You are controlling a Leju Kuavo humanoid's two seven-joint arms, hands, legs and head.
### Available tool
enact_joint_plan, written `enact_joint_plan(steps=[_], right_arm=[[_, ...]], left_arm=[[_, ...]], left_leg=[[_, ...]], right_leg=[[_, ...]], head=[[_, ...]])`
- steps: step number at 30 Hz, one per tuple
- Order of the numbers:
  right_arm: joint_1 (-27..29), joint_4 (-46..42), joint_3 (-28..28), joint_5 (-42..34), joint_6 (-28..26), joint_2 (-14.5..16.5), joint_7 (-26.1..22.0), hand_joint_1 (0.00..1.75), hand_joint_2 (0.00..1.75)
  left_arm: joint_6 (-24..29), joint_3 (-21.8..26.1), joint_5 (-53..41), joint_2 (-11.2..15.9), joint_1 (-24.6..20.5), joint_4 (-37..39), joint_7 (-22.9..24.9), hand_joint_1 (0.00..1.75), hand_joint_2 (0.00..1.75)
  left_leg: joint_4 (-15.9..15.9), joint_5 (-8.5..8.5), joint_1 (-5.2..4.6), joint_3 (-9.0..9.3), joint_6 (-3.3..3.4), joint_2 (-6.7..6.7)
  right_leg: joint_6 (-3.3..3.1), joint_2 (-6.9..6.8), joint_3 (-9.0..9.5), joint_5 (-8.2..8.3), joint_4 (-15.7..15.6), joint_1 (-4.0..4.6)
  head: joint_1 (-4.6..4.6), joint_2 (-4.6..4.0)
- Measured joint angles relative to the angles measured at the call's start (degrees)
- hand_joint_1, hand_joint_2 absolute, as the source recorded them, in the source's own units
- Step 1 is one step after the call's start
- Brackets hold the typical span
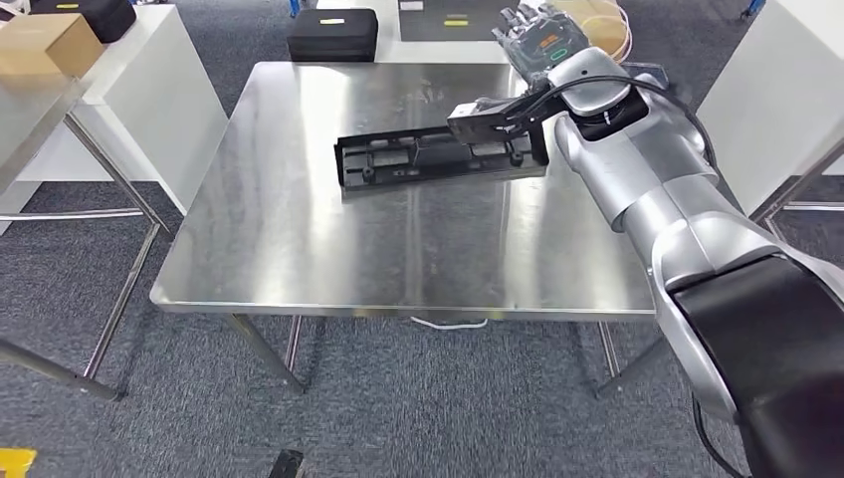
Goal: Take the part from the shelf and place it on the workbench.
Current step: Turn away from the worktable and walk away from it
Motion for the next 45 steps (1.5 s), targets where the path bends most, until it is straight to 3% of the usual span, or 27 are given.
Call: enact_joint_plan(steps=[2, 3, 4, 5, 7, 9, 11, 13, 14, 17, 18, 20, 22, 24, 25, 26, 28, 29, 31, 33, 34, 36, 38, 40, 41, 43, 45], right_arm=[[0.0, 0.0, 0.0, -0.1, -0.1, 0.3, 0.1, 0.0, 0.0], [0.0, 0.0, 0.1, -0.1, -0.1, 0.4, 0.1, 0.0, 0.0], [0.1, 0.0, 0.1, -0.1, -0.2, 0.4, 0.3, 0.0, 0.0], [0.1, 0.1, 0.1, -0.2, -0.3, 0.4, 0.4, 0.0, 0.0], [0.0, 0.1, 0.2, -0.2, -0.6, 0.4, 0.9, 0.0, 0.0], [-0.1, 0.1, 0.2, -0.2, -0.8, 0.4, 1.5, 0.0, 0.0], [-0.2, 0.1, 0.2, -0.2, -0.9, 0.4, 1.7, 0.0, 0.0], [-0.2, 0.2, 0.2, -0.2, -0.9, 0.2, 2.0, 0.0, 0.0], [-0.2, 0.3, 0.2, -0.2, -0.9, 0.1, 2.2, 0.0, 0.0], [-0.2, 0.5, 0.2, -0.2, -0.9, -0.2, 3.0, 0.0, 0.0], [-0.1, 0.6, 0.2, -0.2, -0.9, -0.3, 3.2, 0.0, 0.0], [0.1, 0.8, 0.2, -0.3, -0.9, -0.4, 3.5, 0.0, 0.0], [0.1, 0.9, 0.2, -0.4, -1.0, -0.5, 3.9, 0.0, 0.0], [0.1, 1.0, 0.2, -0.5, -1.1, -0.4, 4.3, 0.0, 0.0], [0.1, 1.0, 0.2, -0.5, -1.2, -0.4, 4.4, 0.0, 0.0], [0.3, 1.0, 0.2, -0.5, -1.3, -0.4, 4.4, 0.0, 0.0], [0.7, 1.2, 0.2, -0.5, -1.4, -0.4, 4.4, 0.0, 0.0], [0.9, 1.3, 0.2, -0.4, -1.5, -0.4, 4.4, 0.0, 0.0], [1.0, 1.4, 0.3, -0.4, -1.6, -0.3, 4.4, 0.0, 0.0], [1.2, 1.5, 0.3, -0.5, -1.6, -0.2, 4.5, 0.0, 0.0], [1.5, 1.6, 0.3, -0.6, -1.6, -0.2, 4.6, 0.0, 0.0], [2.3, 1.7, 0.3, -0.8, -2.0, -0.3, 5.4, 0.0, 0.0], [3.2, 1.8, 0.3, -0.8, -2.8, -0.5, 6.9, 0.0, 0.0], [3.8, 1.9, 0.3, -1.0, -4.1, -0.8, 8.8, 0.0, 0.0], [4.1, 1.9, 0.3, -1.2, -4.7, -1.0, 9.7, 0.0, 0.0], [4.9, 2.1, 0.3, -1.6, -5.7, -1.5, 10.9, 0.0, 0.0], [6.6, 2.3, 0.1, -2.5, -6.9, -2.3, 11.7, 0.0, 0.0]], left_arm=[[0.0, 0.0, 0.0, 0.0, 0.0, 0.0, 0.0, 0.0, 0.0], [0.0, 0.0, 0.0, 0.0, 0.0, 0.0, -0.1, 0.0, 0.0], [0.0, 0.0, 0.0, 0.0, 0.0, 0.0, -0.1, 0.0, 0.0], [0.0, 0.0, 0.0, 0.0, 0.0, 0.0, -0.2, 0.0, 0.0], [0.0, 0.1, 0.0, 0.0, -0.1, 0.0, -0.2, 0.0, 0.0], [0.0, 0.1, 0.0, 0.0, -0.2, 0.0, -0.2, 0.0, 0.0], [0.0, 0.1, -0.1, 0.0, -0.3, 0.0, -0.2, 0.0, 0.0], [0.0, 0.2, -0.1, 0.0, -0.3, 0.0, -0.3, 0.0, 0.0], [0.0, 0.2, -0.1, -0.1, -0.3, 0.0, -0.3, 0.0, 0.0], [-0.1, 0.3, -0.1, -0.1, -0.4, 0.0, -0.4, 0.0, 0.0], [-0.2, 0.3, -0.1, -0.2, -0.4, 0.0, -0.4, 0.0, 0.0], [-0.2, 0.4, -0.1, -0.2, -0.4, 0.0, -0.4, 0.0, 0.0], [-0.2, 0.4, -0.1, -0.3, -0.4, 0.0, -0.4, 0.0, 0.0], [-0.2, 0.4, -0.2, -0.3, -0.5, -0.1, -0.3, 0.0, 0.0], [-0.2, 0.4, -0.2, -0.4, -0.6, -0.1, -0.3, 0.0, 0.0], [-0.2, 0.4, -0.2, -0.4, -0.6, -0.1, -0.3, 0.0, 0.0], [-0.2, 0.4, -0.2, -0.4, -0.4, -0.1, -0.3, 0.0, 0.0], [-0.2, 0.4, -0.1, -0.4, -0.4, -0.1, -0.3, 0.0, 0.0], [-0.2, 0.4, -0.1, -0.4, -0.3, -0.1, -0.2, 0.0, 0.0], [-0.2, 0.4, -0.1, -0.4, -0.3, -0.1, -0.2, 0.0, 0.0], [-0.2, 0.4, -0.1, -0.3, -0.3, -0.1, -0.2, 0.0, 0.0], [-0.2, 0.4, -0.1, -0.3, -0.4, -0.1, -0.2, 0.0, 0.0], [-0.1, 0.4, -0.1, -0.3, -0.5, -0.1, -0.2, 0.0, 0.0], [-0.1, 0.4, -0.1, -0.3, -0.7, -0.2, -0.3, 0.0, 0.0], [0.0, 0.4, -0.1, -0.3, -0.8, -0.2, -0.3, 0.0, 0.0], [0.0, 0.5, -0.1, -0.4, -0.8, -0.2, -0.3, 0.0, 0.0], [0.0, 0.5, -0.1, -0.5, -0.9, -0.2, -0.3, 0.0, 0.0]], left_leg=[[7.8, -6.44, 0.1, -1.48, -0.42, -0.32], [11.7, -7.84, 0.16, -1.9, -0.57, -0.39], [14.3, -7.74, 0.21, -1.77, -0.66, -0.41], [15.1, -6.39, 0.24, -0.84, -0.66, -0.41], [10.7, -3.68, 0.27, 4.01, -0.34, -0.49], [2.0, -4.7, 0.11, 10.62, 0.19, -0.66], [-2.8, -6.38, -0.27, 13.56, 0.66, -0.74], [-3.5, -5.51, -0.31, 12.83, 1.52, -0.49], [-3.7, -4.67, -0.27, 12.16, 2.15, -0.31], [-3.8, -2.0, -0.21, 9.42, 3.11, 0.04], [-3.8, -1.17, -0.21, 8.4, 3.06, 0.09], [-3.7, 0.54, -0.2, 6.25, 2.83, 0.23], [-3.7, 2.17, -0.2, 4.34, 2.37, 0.33], [-3.6, 3.6, -0.41, 2.99, 1.71, 0.32], [-3.6, 4.31, -0.55, 2.61, 1.4, 0.31], [-3.8, 5.04, -0.6, 2.33, 1.12, 0.29], [-4.1, 5.73, -0.32, 1.82, 0.54, 0.23], [-3.4, 4.54, -0.09, 1.3, 0.28, 0.15], [1.3, -1.08, 0.2, -0.37, -0.16, -0.07], [9.2, -6.32, 0.25, -2.07, -0.48, -0.3], [12.4, -6.99, 0.25, -2.32, -0.56, -0.37], [13.6, -5.0, 0.25, -0.31, -0.45, -0.4], [7.6, -3.43, 0.2, 5.34, 0.02, -0.49], [0.1, -4.87, -0.08, 10.7, 0.55, -0.66], [-2.0, -5.71, -0.31, 11.99, 0.79, -0.73], [-3.0, -5.15, -0.52, 11.93, 1.41, -0.55], [-3.4, -3.74, -0.4, 11.09, 2.3, -0.24]], right_leg=[[-0.83, -0.04, -1.68, 1.43, 0.1, 0.32], [-0.88, -0.03, -2.55, 2.13, 0.1, 0.44], [-0.82, -0.04, -3.41, 2.83, 0.1, 0.52], [-0.69, -0.04, -4.28, 3.52, 0.2, 0.56], [-0.27, -0.01, -5.8, 4.75, 0.4, 0.59], [0.36, -0.02, -6.79, 5.76, 0.6, 0.83], [1.2, -0.11, -7.31, 6.82, 0.7, 0.93], [1.84, -0.1, -7.99, 7.18, 0.7, 1.02], [1.74, -0.05, -8.73, 6.05, 1.7, 1.05], [0.9, 0.03, -12.0, -1.26, 11.1, 0.85], [1.1, 0.03, -12.73, -2.83, 15.0, 0.76], [2.36, 0.03, -12.06, -2.43, 18.8, 0.57], [3.53, 0.02, -7.48, -0.15, 14.7, 0.29], [3.32, 0.08, -0.94, -0.95, 6.0, 0.42], [2.93, 0.13, 1.13, -1.86, 2.7, 0.57], [2.46, 0.18, 2.02, -2.51, 0.8, 0.85], [1.37, 0.08, 1.24, -1.8, 0.4, 0.62], [0.59, -0.02, 0.67, -1.13, 0.5, 0.46], [-0.62, -0.14, -0.73, 0.47, 0.4, 0.24], [-1.03, -0.08, -2.64, 2.11, 0.5, 0.5], [-1.0, -0.06, -3.54, 2.83, 0.6, 0.6], [-0.72, -0.04, -5.24, 4.16, 0.7, 0.71], [-0.28, -0.03, -6.66, 5.33, 0.8, 0.76], [0.4, -0.12, -7.53, 6.43, 0.8, 0.92], [0.8, -0.18, -7.71, 6.93, 0.8, 0.96], [1.55, -0.22, -7.87, 7.76, 0.6, 1.01], [1.62, -0.09, -8.98, 5.94, 2.4, 1.0]], head=[[-0.12, 0.0], [-0.16, 0.0], [-0.17, 0.0], [-0.16, 0.0], [-0.2, 0.0], [-0.15, 0.0], [-0.08, 0.0], [-0.09, 0.0], [0.03, 0.0], [0.42, 0.0], [0.43, 0.0], [0.47, 0.0], [0.47, 0.0], [0.44, 0.0], [0.37, 0.0], [0.29, 0.0], [0.14, 0.0], [0.1, 0.0], [0.02, 0.0], [-0.03, 0.0], [0.0, 0.0], [-0.02, 0.0], [-0.03, 0.0], [0.02, 0.0], [0.01, 0.0], [0.01, 0.0], [0.11, 0.0]])
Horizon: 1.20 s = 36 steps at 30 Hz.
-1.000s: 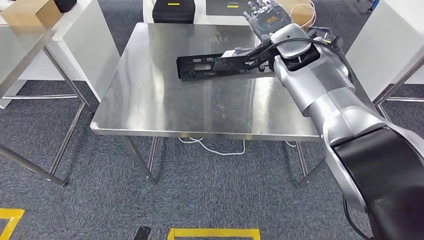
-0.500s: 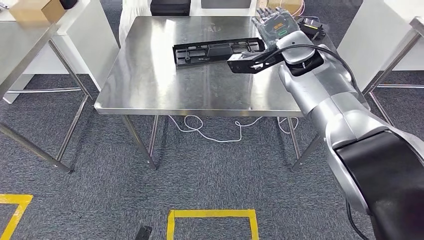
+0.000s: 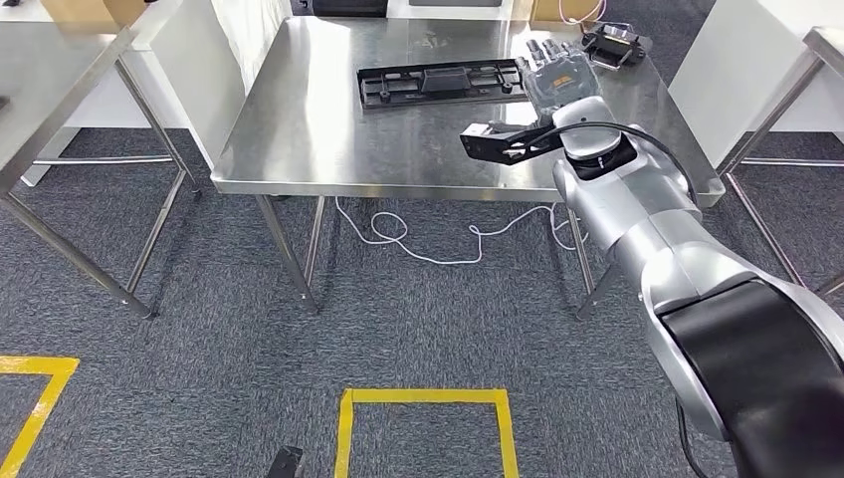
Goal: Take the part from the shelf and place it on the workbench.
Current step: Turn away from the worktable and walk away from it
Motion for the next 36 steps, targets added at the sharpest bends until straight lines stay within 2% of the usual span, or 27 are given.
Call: enact_joint_plan(steps=[1, 3, 4, 5, 6, 7, 8, 10, 11, 13, 14, 15, 17, 18, 19, 20, 21, 22, 25, 26, 27, 29, 30, 32, 34, 35, 36], right_arm=[[1.4, 0.1, -0.3, -0.8, -1.1, -0.7, 0.4, 0.0, 0.0], [5.2, 0.3, -1.4, -3.2, -4.7, -2.3, 1.0, 0.0, 0.0], [7.6, 0.4, -2.2, -4.7, -6.9, -3.1, 1.2, 0.0, 0.0], [10.3, 0.5, -3.1, -6.2, -9.3, -3.8, 1.4, 0.0, 0.0], [13.1, 0.5, -4.1, -7.7, -11.7, -4.6, 1.5, 0.0, 0.0], [15.9, 0.6, -5.2, -9.2, -14.4, -5.3, 1.5, 0.0, 0.0], [18.7, 0.6, -6.4, -10.6, -17.1, -5.9, 1.4, 0.0, 0.0], [24.3, 0.5, -9.0, -13.9, -22.5, -7.2, 0.6, 0.0, 0.0], [27.5, 0.5, -10.6, -16.0, -24.9, -7.7, -0.2, 0.0, 0.0], [34.2, 0.5, -14.5, -20.2, -28.5, -8.5, -1.9, 0.0, 0.0], [37.3, 0.6, -16.4, -21.7, -29.6, -8.7, -2.7, 0.0, 0.0], [39.8, 0.6, -18.0, -22.6, -30.3, -8.8, -3.2, 0.0, 0.0], [43.7, 0.6, -20.6, -23.5, -31.0, -9.0, -3.6, 0.0, 0.0], [45.2, 0.6, -21.8, -24.3, -31.0, -9.1, -3.7, 0.0, 0.0], [46.8, 0.7, -23.1, -25.7, -31.0, -9.1, -3.8, 0.0, 0.0], [48.6, 0.8, -24.3, -27.8, -30.9, -9.0, -4.0, 0.0, 0.0], [50.5, 0.9, -25.6, -30.1, -30.9, -8.8, -4.3, 0.0, 0.0], [52.4, 1.2, -26.8, -32.3, -30.7, -8.5, -4.6, 0.0, 0.0], [57.6, 2.4, -30.1, -36.2, -27.0, -7.0, -4.6, 0.0, 0.0], [59.1, 2.9, -31.2, -37.1, -24.5, -6.3, -4.1, 0.0, 0.0], [60.5, 3.4, -32.2, -38.2, -21.5, -5.7, -3.2, 0.0, 0.0], [63.3, 4.5, -34.2, -39.6, -16.5, -4.7, -1.5, 0.0, 0.0], [64.5, 5.1, -35.1, -39.9, -14.8, -4.2, -0.8, 0.0, 0.0], [66.5, 6.0, -36.3, -39.9, -13.1, -3.4, 0.4, 0.0, 0.0], [67.7, 6.7, -37.0, -40.0, -11.2, -2.9, 2.1, 0.0, 0.0], [68.1, 7.0, -37.5, -40.1, -10.2, -2.6, 3.0, 0.0, 0.0], [68.6, 7.3, -37.9, -40.3, -9.4, -2.4, 3.9, 0.0, 0.0]], left_arm=[[0.0, 0.1, 0.1, -0.1, 0.0, 0.0, 0.0, 0.0, 0.0], [0.0, 0.3, 0.2, -0.2, 0.0, 0.0, -0.2, 0.0, 0.0], [0.0, 0.5, 0.2, -0.3, 0.0, 0.0, -0.3, 0.0, 0.0], [0.0, 0.6, 0.2, -0.3, 0.1, 0.0, -0.3, 0.0, 0.0], [0.0, 0.7, 0.3, -0.4, 0.2, 0.0, -0.3, 0.0, 0.0], [0.0, 0.7, 0.3, -0.4, 0.3, 0.0, -0.3, 0.0, 0.0], [0.0, 0.8, 0.4, -0.5, 0.3, 0.0, -0.4, 0.0, 0.0], [0.0, 0.9, 0.6, -0.5, 0.3, 0.0, -0.8, 0.0, 0.0], [0.0, 1.0, 0.8, -0.5, 0.4, -0.1, -1.0, 0.0, 0.0], [0.2, 1.3, 1.0, -0.4, 0.8, -0.1, -1.5, 0.0, 0.0], [0.2, 1.6, 1.1, -0.4, 1.2, -0.1, -1.7, 0.0, 0.0], [0.2, 1.8, 1.2, -0.4, 1.5, 0.0, -1.7, 0.0, 0.0], [0.5, 2.0, 1.1, -0.3, 2.0, 0.0, -1.7, 0.0, 0.0], [0.8, 2.1, 1.1, -0.3, 2.1, 0.0, -1.7, 0.0, 0.0], [1.2, 2.2, 1.1, -0.2, 2.1, 0.0, -1.6, 0.0, 0.0], [1.5, 2.3, 1.1, -0.2, 2.1, 0.0, -1.6, 0.0, 0.0], [1.7, 2.4, 1.1, -0.1, 2.2, 0.0, -1.6, 0.0, 0.0], [1.8, 2.4, 1.1, -0.1, 2.3, 0.0, -1.6, 0.0, 0.0], [2.0, 2.6, 0.7, 0.3, 2.3, -0.1, -2.0, 0.0, 0.0], [2.0, 2.6, 0.5, 0.5, 2.3, -0.1, -2.2, 0.0, 0.0], [2.1, 2.6, 0.3, 0.7, 2.2, -0.1, -2.5, 0.0, 0.0], [2.4, 2.7, 0.1, 0.8, 2.0, -0.1, -2.7, 0.0, 0.0], [2.7, 2.7, 0.0, 0.9, 1.9, -0.1, -2.8, 0.0, 0.0], [3.1, 2.7, -0.1, 1.0, 1.6, -0.1, -2.8, 0.0, 0.0], [3.2, 2.8, -0.1, 1.1, 1.5, -0.1, -2.7, 0.0, 0.0], [3.2, 2.8, -0.1, 1.2, 1.4, -0.1, -2.5, 0.0, 0.0], [3.1, 2.9, -0.2, 1.2, 1.2, -0.1, -2.1, 0.0, 0.0]], left_leg=[[-0.1, 0.79, 0.12, -0.63, 0.36, 0.13], [-0.1, 2.2, 0.06, -2.29, 0.74, 0.02], [-0.1, 2.86, 0.06, -3.14, 0.73, -0.05], [0.0, 3.51, 0.07, -3.95, 0.66, -0.1], [0.0, 4.1, 0.07, -4.68, 0.53, -0.11], [0.1, 4.64, 0.07, -5.34, 0.35, -0.11], [0.1, 5.14, 0.05, -5.86, 0.1, -0.11], [0.1, 6.02, -0.16, -6.6, -0.52, -0.16], [0.1, 6.42, -0.25, -6.76, -0.82, -0.19], [0.0, 6.94, -0.16, -6.96, -1.34, -0.3], [0.4, 6.34, 0.01, -7.26, -1.61, -0.35], [1.7, 4.65, 0.17, -7.85, -1.89, -0.4], [7.8, -1.32, 0.33, -10.03, -2.43, -0.43], [12.0, -4.22, 0.36, -11.25, -2.64, -0.44], [15.8, -6.03, 0.38, -12.06, -2.81, -0.45], [18.0, -6.56, 0.39, -12.08, -2.88, -0.44], [18.2, -6.04, 0.41, -11.04, -2.84, -0.43], [16.1, -4.86, 0.39, -8.88, -2.64, -0.43], [4.3, -2.44, -0.05, 0.49, -1.34, -0.66], [1.7, -2.38, -0.24, 2.33, -1.0, -0.68], [0.4, -2.39, -0.39, 3.14, -0.82, -0.65], [-0.9, -2.24, -0.25, 3.08, -0.45, -0.49], [-1.4, -1.9, -0.1, 2.86, -0.07, -0.43], [-1.8, -0.84, 0.08, 1.9, 0.59, -0.23], [-1.7, 0.22, 0.01, 0.56, 0.7, 0.06], [-1.7, 0.74, 0.02, -0.08, 0.59, 0.21], [-1.7, 1.26, 0.05, -0.69, 0.4, 0.31]], right_leg=[[-0.24, 0.06, -0.95, -2.22, 2.5, -0.03], [-0.48, 0.12, -2.94, -6.92, 9.8, -0.27], [-0.2, 0.13, -3.44, -8.01, 13.1, -0.37], [0.37, 0.13, -3.19, -7.95, 15.0, -0.46], [1.03, 0.12, -2.02, -7.02, 14.9, -0.52], [1.58, 0.12, 0.17, -5.93, 13.0, -0.6], [1.82, 0.09, 3.13, -5.55, 9.4, -0.65], [1.39, 0.09, 8.71, -6.64, 1.5, -0.3], [0.97, 0.1, 10.07, -7.45, -0.9, -0.07], [0.01, 0.02, 10.28, -7.64, -2.3, 0.02], [-0.64, -0.09, 10.05, -7.29, -2.4, -0.19], [-1.43, -0.19, 9.79, -6.81, -2.5, -0.38], [-2.63, -0.19, 8.69, -5.6, -2.5, -0.59], [-2.87, -0.12, 7.98, -5.06, -2.5, -0.56], [-2.86, -0.07, 7.32, -4.61, -2.5, -0.52], [-2.72, -0.1, 6.81, -4.25, -2.5, -0.47], [-2.58, -0.19, 6.41, -3.95, -2.4, -0.41], [-2.41, -0.29, 6.13, -3.71, -2.4, -0.35], [-1.9, -0.36, 5.57, -2.98, -2.3, 0.08], [-1.63, -0.33, 5.41, -2.66, -2.3, 0.25], [-1.28, -0.32, 5.25, -2.35, -2.2, 0.42], [-0.67, -0.37, 4.68, -2.12, -1.9, 0.58], [-0.6, -0.3, 4.01, -2.87, -0.9, 0.6], [-0.88, -0.07, 1.54, -6.49, 4.5, 0.36], [-0.9, 0.04, -1.02, -10.55, 12.2, -0.03], [-0.57, 0.05, -1.25, -11.6, 14.3, -0.25], [-0.02, 0.04, -0.21, -11.79, 14.2, -0.49]], head=[[0.07, 0.0], [0.32, 0.0], [0.35, 0.0], [0.42, 0.0], [0.47, 0.0], [0.49, 0.0], [0.52, 0.0], [0.47, 0.0], [0.38, 0.0], [0.32, 0.0], [0.34, 0.0], [0.35, 0.0], [0.22, 0.0], [0.17, 0.0], [0.16, 0.0], [0.17, 0.0], [0.17, 0.0], [0.17, 0.0], [0.17, 0.0], [0.23, 0.0], [0.22, 0.0], [0.3, 0.0], [0.32, 0.0], [0.5, 0.0], [0.61, 0.0], [0.62, 0.0], [0.67, 0.0]])
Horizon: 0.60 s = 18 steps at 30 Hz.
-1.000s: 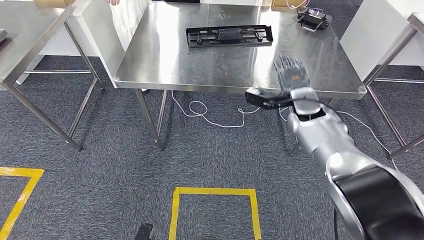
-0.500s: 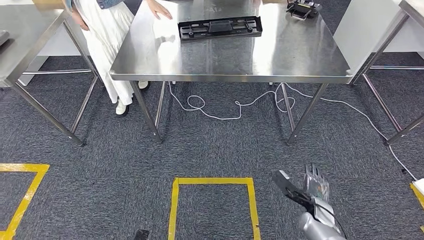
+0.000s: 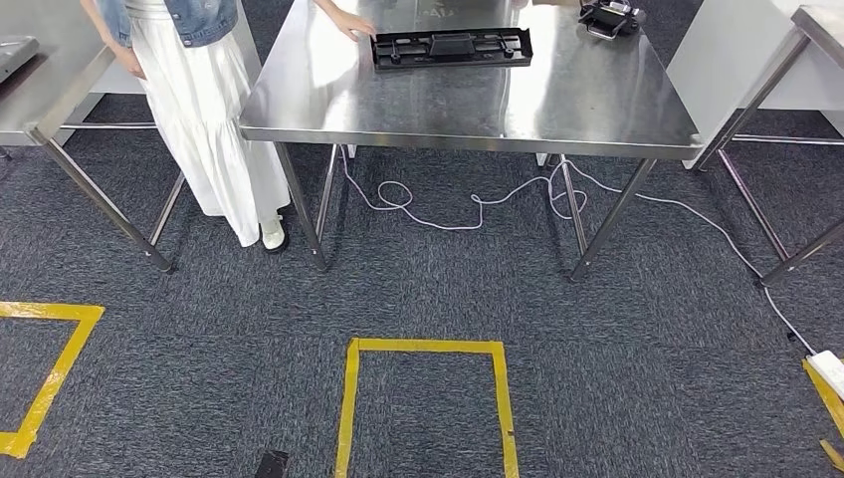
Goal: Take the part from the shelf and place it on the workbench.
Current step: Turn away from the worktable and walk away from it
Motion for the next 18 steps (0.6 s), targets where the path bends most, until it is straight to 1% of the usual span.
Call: enact_joint_plan(steps=[1, 2, 3, 4, 5, 7, 8, 9, 10, 11, 12, 13, 14, 15, 16, 17, 18], right_arm=[[0.4, 0.2, -0.4, -0.2, 0.5, 0.2, 0.6, 0.0, 0.0], [0.7, 0.4, -0.8, -0.2, 0.7, 0.4, 1.1, 0.0, 0.0], [0.8, 0.5, -1.0, -0.2, 0.9, 0.6, 1.3, 0.0, 0.0], [0.8, 0.5, -1.2, -0.2, 1.0, 0.8, 1.4, 0.0, 0.0], [0.8, 0.6, -1.3, -0.2, 1.1, 1.0, 1.4, 0.0, 0.0], [0.9, 0.8, -1.7, -0.3, 1.2, 1.3, 1.5, 0.0, 0.0], [0.9, 0.8, -1.9, -0.4, 1.1, 1.4, 1.4, 0.0, 0.0], [0.8, 0.9, -2.0, -0.5, 1.0, 1.5, 1.1, 0.0, 0.0], [0.7, 1.0, -2.1, -0.5, 0.8, 1.5, 0.7, 0.0, 0.0], [0.5, 1.0, -2.2, -0.4, 0.6, 1.6, 0.2, 0.0, 0.0], [0.3, 1.0, -2.3, -0.1, 0.4, 1.7, -0.2, 0.0, 0.0], [0.2, 1.0, -2.4, 0.1, 0.4, 1.8, -0.4, 0.0, 0.0], [0.1, 1.0, -2.4, 0.2, 0.6, 1.8, -0.5, 0.0, 0.0], [0.0, 1.1, -2.5, 0.1, 1.0, 1.9, -0.4, 0.0, 0.0], [-0.1, 1.1, -2.6, -0.4, 1.5, 1.9, -0.2, 0.0, 0.0], [-0.1, 1.1, -3.0, -1.2, 2.1, 2.0, 0.0, 0.0, 0.0], [-0.1, 1.2, -3.5, -2.3, 2.6, 2.1, 0.2, 0.0, 0.0]], left_arm=[[-0.2, 0.1, -0.1, 0.0, -0.2, 0.0, 0.5, 0.0, 0.0], [-0.4, 0.2, -0.3, 0.1, -0.5, 0.0, 1.1, 0.0, 0.0], [-0.6, 0.2, -0.4, 0.2, -0.9, 0.0, 1.6, 0.0, 0.0], [-0.7, 0.3, -0.5, 0.3, -1.2, 0.0, 1.8, 0.0, 0.0], [-0.8, 0.3, -0.6, 0.5, -1.6, 0.0, 2.0, 0.0, 0.0], [-0.8, 0.3, -0.8, 0.7, -1.9, -0.1, 2.3, 0.0, 0.0], [-0.8, 0.3, -0.9, 0.7, -1.9, -0.1, 2.4, 0.0, 0.0], [-0.8, 0.3, -1.0, 0.8, -1.9, 0.0, 2.5, 0.0, 0.0], [-0.8, 0.3, -1.2, 0.9, -1.9, 0.0, 2.5, 0.0, 0.0], [-0.8, 0.3, -1.4, 0.9, -1.9, 0.0, 2.6, 0.0, 0.0], [-0.8, 0.3, -1.6, 1.0, -2.0, 0.0, 2.6, 0.0, 0.0], [-0.8, 0.3, -1.8, 1.0, -2.0, 0.0, 2.6, 0.0, 0.0], [-0.8, 0.3, -2.0, 1.1, -2.1, 0.0, 2.7, 0.0, 0.0], [-0.8, 0.3, -2.1, 1.2, -2.2, 0.0, 2.8, 0.0, 0.0], [-0.8, 0.3, -2.4, 1.2, -2.3, 0.0, 3.0, 0.0, 0.0], [-0.8, 0.3, -2.6, 1.3, -2.5, 0.0, 3.2, 0.0, 0.0], [-0.8, 0.3, -2.9, 1.3, -2.8, 0.0, 3.4, 0.0, 0.0]], left_leg=[[0.1, 0.47, 0.06, -0.56, -0.24, 0.04], [0.2, 0.89, 0.12, -1.08, -0.58, 0.05], [0.4, 1.22, 0.07, -1.57, -0.97, 0.09], [0.7, 1.51, -0.02, -1.94, -1.38, 0.15], [0.9, 1.79, -0.12, -2.19, -1.77, 0.21], [1.0, 2.49, -0.07, -2.4, -2.48, 0.26], [1.1, 2.65, 0.14, -2.64, -2.8, 0.23], [1.7, 1.89, 0.33, -3.11, -3.09, 0.16], [3.3, 0.07, 0.48, -3.92, -3.32, 0.08], [6.2, -2.59, 0.59, -5.02, -3.5, -0.02], [10.0, -5.68, 0.61, -6.21, -3.62, -0.11], [13.9, -8.14, 0.61, -7.14, -3.68, -0.18], [16.5, -9.57, 0.6, -7.35, -3.66, -0.21], [17.1, -9.96, 0.58, -6.53, -3.5, -0.22], [15.2, -9.32, 0.53, -4.44, -3.18, -0.23], [11.3, -8.15, 0.41, -1.29, -2.67, -0.29], [6.6, -7.28, 0.22, 1.95, -2.07, -0.38]], right_leg=[[0.67, -0.01, 2.36, 0.58, -2.7, -0.3], [1.35, -0.03, 5.59, 1.52, -7.1, -0.7], [1.77, -0.01, 8.51, 2.22, -11.6, -0.91], [1.73, 0.12, 10.48, 2.85, -15.0, -0.99], [1.4, 0.25, 11.4, 3.18, -16.8, -0.93], [0.17, 0.46, 11.01, 3.74, -16.9, -0.57], [-0.42, 0.39, 10.7, 4.11, -16.8, -0.63], [-1.06, 0.32, 10.32, 4.59, -16.7, -0.67], [-1.7, 0.24, 9.8, 5.2, -16.7, -0.72], [-2.2, 0.18, 9.2, 5.85, -16.7, -0.66], [-2.53, 0.16, 8.48, 6.51, -16.6, -0.41], [-2.71, 0.14, 7.68, 7.14, -16.6, -0.16], [-2.79, 0.13, 6.85, 7.73, -16.5, 0.09], [-2.83, 0.13, 6.1, 8.29, -16.5, 0.32], [-2.82, 0.14, 5.44, 8.82, -16.4, 0.52], [-2.79, 0.16, 4.86, 9.36, -16.4, 0.7], [-2.67, 0.17, 4.4, 9.9, -16.4, 0.83]], head=[[0.0, 0.0], [0.02, 0.0], [0.07, 0.0], [-0.02, 0.0], [-0.1, 0.0], [-0.29, 0.0], [-0.29, 0.0], [-0.3, 0.0], [-0.34, 0.0], [-0.38, 0.0], [-0.4, 0.0], [-0.43, 0.0], [-0.41, 0.0], [-0.42, 0.0], [-0.43, 0.0], [-0.41, 0.0], [-0.4, 0.0]])
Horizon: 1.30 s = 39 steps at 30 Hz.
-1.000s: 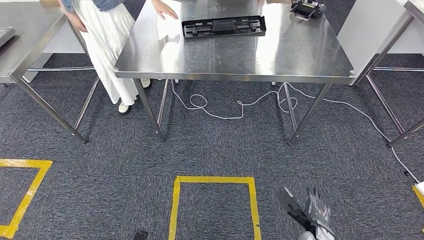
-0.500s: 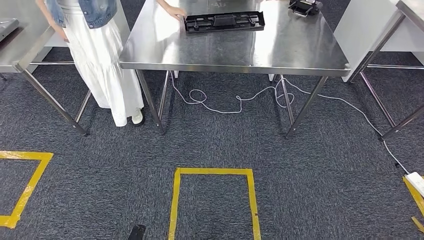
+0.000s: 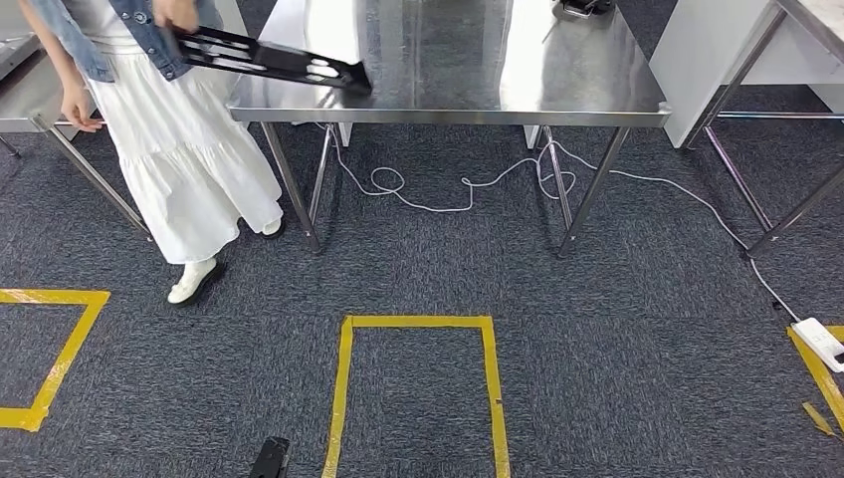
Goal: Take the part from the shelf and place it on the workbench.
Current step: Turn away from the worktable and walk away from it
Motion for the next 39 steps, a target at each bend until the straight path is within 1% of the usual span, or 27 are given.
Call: enact_joint_plan(steps=[2, 5, 6, 8, 10, 11, 12, 13, 14, 15, 16, 18, 20, 21, 22, 24, 25, 26, 27, 28, 29, 31, 33, 34, 36, 38, 39], right_arm=[[0.0, 0.0, -1.4, -2.1, 0.6, 0.3, 0.0, 0.0, 0.0], [0.2, 0.1, -2.8, -2.3, 1.1, 0.5, -0.2, 0.0, 0.0], [0.2, 0.2, -2.9, -1.9, 1.2, 0.5, -0.3, 0.0, 0.0], [0.4, 0.3, -3.1, -1.2, 1.2, 0.5, -0.3, 0.0, 0.0], [0.5, 0.4, -3.2, -0.9, 1.2, 0.4, -0.3, 0.0, 0.0], [0.6, 0.5, -3.2, -0.8, 1.2, 0.3, -0.3, 0.0, 0.0], [0.7, 0.5, -3.2, -0.8, 1.2, 0.3, -0.3, 0.0, 0.0], [0.9, 0.5, -3.2, -0.7, 1.2, 0.2, -0.3, 0.0, 0.0], [0.9, 0.5, -3.2, -0.7, 1.2, 0.2, -0.3, 0.0, 0.0], [1.0, 0.5, -3.2, -0.7, 1.2, 0.1, -0.4, 0.0, 0.0], [0.9, 0.5, -3.2, -0.7, 1.2, 0.1, -0.4, 0.0, 0.0], [0.9, 0.5, -3.2, -0.7, 1.2, 0.1, -0.5, 0.0, 0.0], [1.1, 0.5, -3.2, -0.7, 1.2, 0.1, -0.5, 0.0, 0.0], [1.1, 0.6, -3.2, -0.7, 1.3, 0.1, -0.5, 0.0, 0.0], [1.2, 0.6, -3.2, -0.7, 1.3, 0.1, -0.5, 0.0, 0.0], [1.2, 0.6, -3.2, -0.7, 1.3, 0.1, -0.5, 0.0, 0.0], [1.2, 0.6, -3.2, -0.7, 1.3, 0.1, -0.5, 0.0, 0.0], [1.3, 0.6, -3.2, -0.7, 1.3, 0.1, -0.5, 0.0, 0.0], [1.3, 0.6, -3.2, -0.7, 1.5, 0.2, -0.5, 0.0, 0.0], [1.4, 0.6, -3.2, -0.8, 1.6, 0.2, -0.5, 0.0, 0.0], [1.4, 0.6, -3.2, -0.9, 1.9, 0.2, -0.6, 0.0, 0.0], [1.4, 0.6, -3.2, -0.8, 2.4, 0.1, -0.7, 0.0, 0.0], [1.3, 0.6, -3.2, -0.5, 2.9, 0.1, -0.8, 0.0, 0.0], [1.3, 0.6, -3.2, -0.4, 3.2, 0.1, -0.9, 0.0, 0.0], [1.3, 0.7, -3.2, -0.2, 3.5, -0.1, -0.9, 0.0, 0.0], [1.4, 0.7, -3.2, 0.1, 3.5, -0.3, -0.9, 0.0, 0.0], [1.5, 0.8, -3.2, 0.2, 3.5, -0.3, -0.8, 0.0, 0.44]], left_arm=[[-0.2, 0.0, -0.5, 0.1, -0.6, 0.0, 0.3, 0.0, 0.0], [-0.7, -0.2, -1.2, 0.1, -0.9, 0.0, 0.5, 0.0, 0.0], [-0.9, -0.3, -1.5, 0.0, -0.9, 0.0, 0.7, 0.0, 0.0], [-1.1, -0.8, -2.0, 0.0, -1.2, 0.0, 0.9, 0.0, 0.0], [-1.4, -1.3, -2.5, -0.1, -1.4, 0.0, 1.2, 0.0, 0.0], [-1.5, -1.4, -2.7, -0.2, -1.4, 0.0, 1.3, 0.0, 0.0], [-1.7, -1.6, -2.9, -0.2, -1.4, 0.0, 1.4, 0.0, 0.0], [-1.8, -1.7, -3.0, -0.3, -1.4, 0.0, 1.4, 0.0, 0.0], [-1.8, -1.9, -3.0, -0.3, -1.4, 0.0, 1.5, 0.0, 0.0], [-1.9, -2.1, -3.0, -0.3, -1.5, 0.0, 1.5, 0.0, 0.0], [-1.9, -2.3, -3.1, -0.3, -1.6, 0.0, 1.6, 0.0, 0.0], [-2.0, -2.5, -3.1, -0.4, -1.9, 0.0, 1.6, 0.0, 0.0], [-2.0, -2.5, -3.1, -0.4, -1.9, 0.0, 1.7, 0.0, 0.0], [-2.0, -2.5, -3.1, -0.4, -1.9, 0.0, 1.7, 0.0, 0.0], [-2.1, -2.5, -3.1, -0.3, -1.8, 0.0, 1.7, 0.0, 0.0], [-2.1, -2.5, -3.1, -0.3, -1.7, 0.0, 1.8, 0.0, 0.0], [-2.1, -2.5, -3.1, -0.3, -1.7, 0.0, 1.8, 0.0, 0.0], [-2.1, -2.5, -3.1, -0.3, -1.7, 0.1, 1.8, 0.0, 0.0], [-2.1, -2.5, -3.1, -0.3, -1.7, 0.1, 1.8, 0.0, 0.0], [-2.1, -2.5, -3.1, -0.3, -1.7, 0.1, 1.8, 0.0, 0.0], [-2.1, -2.5, -3.1, -0.3, -1.7, 0.1, 1.8, 0.0, 0.0], [-2.2, -2.5, -3.1, -0.3, -1.8, 0.0, 1.7, 0.0, 0.0], [-2.3, -2.5, -3.1, -0.3, -1.9, 0.0, 1.4, 0.0, 0.0], [-2.4, -2.5, -3.1, -0.4, -1.9, 0.0, 1.4, 0.0, 0.0], [-2.4, -2.5, -3.2, -0.5, -1.9, 0.0, 1.3, 0.0, 0.0], [-2.5, -2.5, -3.3, -0.6, -2.0, 0.0, 1.4, 0.0, 0.0], [-2.5, -2.5, -3.4, -0.7, -2.0, 0.0, 1.4, 0.0, 0.0]], left_leg=[[-6.1, 1.27, -0.57, 3.84, 0.9, -0.09], [-7.0, 2.86, -1.13, 3.51, 1.65, 0.12], [-7.4, 3.77, -1.07, 3.02, 1.93, 0.3], [-7.9, 5.69, -0.8, 1.45, 2.44, 0.59], [-7.8, 7.26, -0.87, -0.53, 2.6, 0.68], [-7.8, 8.06, -0.9, -1.55, 2.51, 0.76], [-7.7, 8.91, -0.91, -2.52, 2.42, 0.86], [-7.7, 9.73, -0.88, -3.48, 2.25, 0.96], [-7.6, 10.53, -0.84, -4.4, 2.02, 1.03], [-7.5, 11.3, -0.82, -5.17, 1.72, 1.07], [-7.3, 11.98, -0.88, -5.95, 1.37, 1.05], [-7.1, 13.19, -1.07, -6.71, 0.71, 1.06], [-7.1, 14.23, -0.91, -7.1, 0.18, 1.05], [-6.8, 13.89, -0.65, -7.48, -0.09, 0.92], [-5.6, 12.18, -0.39, -8.05, -0.38, 0.77], [-0.1, 5.74, -0.08, -9.63, -0.96, 0.36], [3.9, 2.37, -0.05, -10.45, -1.17, 0.26], [7.7, 0.35, -0.05, -10.94, -1.31, 0.2], [10.4, -0.3, -0.04, -10.87, -1.35, 0.2], [11.1, 0.34, -0.05, -9.85, -1.27, 0.19], [9.5, 1.73, -0.05, -7.71, -1.07, 0.19], [1.5, 3.36, -0.15, -1.17, -0.35, -0.07], [-5.3, 2.9, -0.44, 3.46, 0.22, -0.36], [-6.7, 2.61, -0.68, 4.14, 0.42, -0.42], [-7.2, 3.68, -0.87, 3.34, 0.99, -0.25], [-7.7, 5.17, -0.73, 1.93, 1.86, 0.06], [-7.8, 5.94, -0.64, 1.13, 2.16, 0.2]], right_leg=[[0.53, -0.08, -0.62, 1.06, -0.1, 0.19], [1.67, -0.14, -0.99, 2.66, -0.5, 0.05], [1.83, -0.1, -1.33, 2.42, -0.3, 0.06], [1.37, -0.01, -2.78, -1.22, 3.0, 0.17], [0.79, 0.01, -4.55, -7.0, 10.3, -0.13], [0.99, 0.01, -4.9, -8.62, 13.7, -0.29], [1.57, 0.01, -4.55, -9.03, 16.0, -0.45], [2.36, 0.0, -3.18, -8.27, 16.2, -0.61], [3.12, 0.0, -0.74, -7.02, 14.2, -0.79], [3.63, 0.0, 2.59, -6.17, 10.5, -1.0], [3.73, 0.04, 6.34, -6.27, 5.5, -1.02], [3.05, 0.16, 10.47, -7.52, -1.3, -0.75], [2.02, 0.15, 10.14, -7.59, -2.2, -0.61], [1.45, -0.01, 9.69, -7.11, -2.1, -0.79], [0.78, -0.17, 9.04, -6.47, -2.0, -0.91], [-0.16, -0.42, 7.46, -4.98, -2.0, -0.92], [-0.36, -0.44, 6.66, -4.24, -1.9, -0.81], [-0.35, -0.44, 5.79, -3.51, -1.8, -0.71], [-0.28, -0.44, 4.86, -2.81, -1.6, -0.63], [-0.16, -0.42, 3.94, -2.17, -1.4, -0.56], [-0.01, -0.4, 2.95, -1.61, -1.1, -0.52], [0.4, -0.34, 1.46, -0.75, -0.5, -0.43], [1.07, -0.34, 0.76, 0.13, -0.3, -0.34], [1.49, -0.37, 0.58, 0.65, -0.4, -0.36], [2.28, -0.39, 0.24, 1.49, -0.5, -0.38], [2.12, -0.26, -1.19, -0.82, 1.7, -0.33], [1.72, -0.21, -2.31, -3.48, 4.6, -0.36]], head=[[0.08, 0.0], [0.09, 0.0], [0.09, 0.0], [0.28, 0.0], [0.5, 0.0], [0.54, 0.0], [0.56, 0.0], [0.62, 0.0], [0.61, 0.0], [0.62, 0.0], [0.63, 0.0], [0.45, 0.0], [0.09, -0.01], [-0.02, -0.01], [-0.1, -0.01], [-0.15, 0.0], [-0.17, 0.0], [-0.19, 0.0], [-0.16, 0.0], [-0.19, 0.0], [-0.2, 0.0], [-0.2, 0.0], [-0.09, 0.0], [-0.1, 0.0], [-0.14, -0.01], [-0.01, -0.01], [0.12, -0.01]])
